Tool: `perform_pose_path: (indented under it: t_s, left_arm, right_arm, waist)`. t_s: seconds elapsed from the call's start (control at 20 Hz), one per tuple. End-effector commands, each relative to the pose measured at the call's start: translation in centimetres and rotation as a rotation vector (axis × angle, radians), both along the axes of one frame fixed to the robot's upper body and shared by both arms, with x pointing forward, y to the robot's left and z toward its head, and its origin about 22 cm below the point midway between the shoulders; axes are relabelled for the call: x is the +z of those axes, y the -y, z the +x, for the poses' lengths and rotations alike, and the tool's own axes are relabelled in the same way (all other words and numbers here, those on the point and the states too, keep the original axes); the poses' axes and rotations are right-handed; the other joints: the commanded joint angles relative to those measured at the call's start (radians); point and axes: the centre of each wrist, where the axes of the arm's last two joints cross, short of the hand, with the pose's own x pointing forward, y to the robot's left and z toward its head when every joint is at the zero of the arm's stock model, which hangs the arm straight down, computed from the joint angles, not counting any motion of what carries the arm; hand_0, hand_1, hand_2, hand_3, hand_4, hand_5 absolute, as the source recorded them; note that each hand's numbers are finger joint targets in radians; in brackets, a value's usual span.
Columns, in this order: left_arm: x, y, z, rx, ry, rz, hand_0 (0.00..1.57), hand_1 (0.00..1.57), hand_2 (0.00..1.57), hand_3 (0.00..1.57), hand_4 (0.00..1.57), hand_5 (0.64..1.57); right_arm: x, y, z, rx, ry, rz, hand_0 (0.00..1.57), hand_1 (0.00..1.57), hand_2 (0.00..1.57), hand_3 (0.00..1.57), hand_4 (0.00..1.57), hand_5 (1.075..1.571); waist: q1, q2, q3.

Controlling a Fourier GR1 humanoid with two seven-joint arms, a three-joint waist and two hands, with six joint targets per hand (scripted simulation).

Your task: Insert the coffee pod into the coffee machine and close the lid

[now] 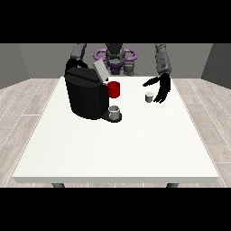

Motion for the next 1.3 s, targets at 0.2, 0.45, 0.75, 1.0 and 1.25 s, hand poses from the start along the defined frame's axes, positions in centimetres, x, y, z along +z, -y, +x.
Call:
perform_pose_path:
  t_s: [0.2,0.45,0.75,1.0,1.25]
  left_arm:
    - [-1.6,-0.8,-0.6,-0.038,-0.012,0.175,0.60,0.60,0.72,0.47,0.00,1.571]
    - [-0.3,0.2,1.0,-0.055,0.054,0.256,0.65,0.65,0.79,0.53,0.00,1.571]
    - [-2.4,2.0,0.7,-0.006,0.110,0.274,0.77,0.77,0.92,0.69,0.35,1.571]
    - [-1.2,-1.3,0.7,-0.019,0.137,0.368,0.97,0.97,1.09,0.86,0.32,1.571]
    - [-2.2,1.2,1.1,-0.054,0.101,0.424,1.03,1.03,1.11,0.89,0.29,1.571]
  right_arm:
    - [-0.9,-0.2,-0.1,0.012,0.031,0.020,0.00,0.00,0.00,0.00,0.43,1.571]
    - [-0.4,-0.2,1.0,-0.006,0.019,0.016,0.00,0.00,0.00,0.00,0.48,1.571]
    - [0.4,-0.3,1.3,-0.005,0.021,0.009,0.00,0.00,0.00,0.00,0.52,1.571]
    - [-0.5,-0.2,0.0,0.002,0.026,0.044,0.00,0.00,0.00,0.00,0.51,1.571]
    - [0.2,1.1,1.5,0.002,0.020,0.052,0.00,0.00,0.00,0.00,0.49,1.571]
  waist:
    - [-0.007,0.027,0.0002]
    - [-0.011,0.050,0.0002]
    - [-0.011,0.037,0.0000]
    - [-0.033,0.025,0.0000]
    - [-0.021,0.045,0.0002]
